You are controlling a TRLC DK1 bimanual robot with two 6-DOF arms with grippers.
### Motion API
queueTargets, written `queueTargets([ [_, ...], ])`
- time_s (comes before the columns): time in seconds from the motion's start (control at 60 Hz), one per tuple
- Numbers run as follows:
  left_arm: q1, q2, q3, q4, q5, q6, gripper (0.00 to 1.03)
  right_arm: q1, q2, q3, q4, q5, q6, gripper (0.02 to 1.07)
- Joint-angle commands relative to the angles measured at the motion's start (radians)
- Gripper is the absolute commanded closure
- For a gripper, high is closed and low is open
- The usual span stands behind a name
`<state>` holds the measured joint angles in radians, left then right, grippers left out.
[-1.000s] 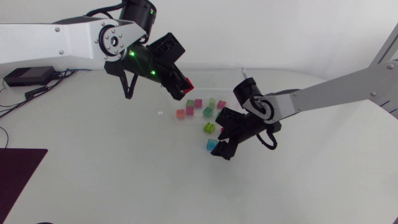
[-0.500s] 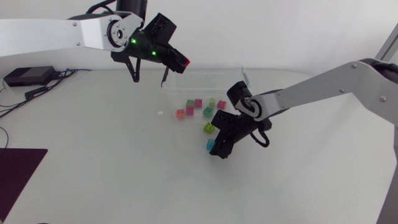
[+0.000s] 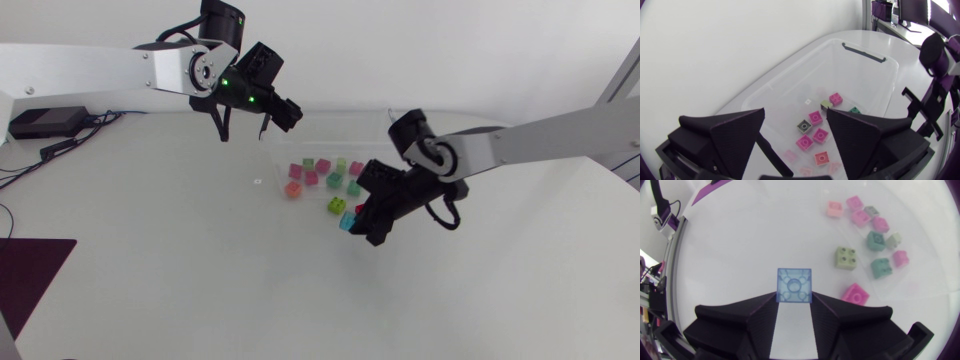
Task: Pick up the duplo bricks and place them in the container
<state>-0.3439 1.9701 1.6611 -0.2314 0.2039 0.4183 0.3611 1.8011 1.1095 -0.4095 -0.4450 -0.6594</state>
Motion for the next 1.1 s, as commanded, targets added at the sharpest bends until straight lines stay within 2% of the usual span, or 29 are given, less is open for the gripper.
queueTargets([
  [0.0, -0.009, -0.057, -0.034, 0.015, -0.001, -0.01, 0.06, -0.034, -0.086, -0.007, -0.037, -0.017, -0.014, 0.82],
  [0.167, -0.018, -0.195, -0.169, 0.003, 0.042, 0.042, 0.06, -0.109, -0.163, 0.055, -0.066, -0.041, 0.009, 0.82],
  [0.25, -0.029, -0.237, -0.219, -0.042, 0.061, 0.085, 0.06, -0.136, -0.167, 0.096, -0.066, -0.05, 0.032, 0.82],
  [0.433, -0.075, -0.307, -0.376, -0.057, 0.078, 0.146, 0.06, -0.154, -0.128, 0.211, -0.043, -0.054, 0.107, 0.82],
  [0.6, -0.102, -0.309, -0.449, -0.048, 0.08, 0.168, 0.06, -0.156, -0.06, 0.314, 0.011, -0.047, 0.187, 0.82],
  [0.833, -0.155, -0.263, -0.512, 0.043, 0.072, 0.162, 0.06, -0.156, 0.118, 0.481, 0.086, -0.003, 0.29, 0.82],
  [0.95, -0.195, -0.22, -0.523, 0.104, 0.02, 0.143, 0.08, -0.143, 0.185, 0.544, 0.118, 0.048, 0.314, 0.81],
  [1.0, -0.208, -0.203, -0.521, 0.129, -0.004, 0.128, 0.08, -0.142, 0.213, 0.575, 0.121, 0.075, 0.328, 0.69],
  [1.083, -0.237, -0.168, -0.508, 0.155, -0.058, 0.1, 0.1, -0.137, 0.261, 0.632, 0.13, 0.12, 0.356, 0.32],
])
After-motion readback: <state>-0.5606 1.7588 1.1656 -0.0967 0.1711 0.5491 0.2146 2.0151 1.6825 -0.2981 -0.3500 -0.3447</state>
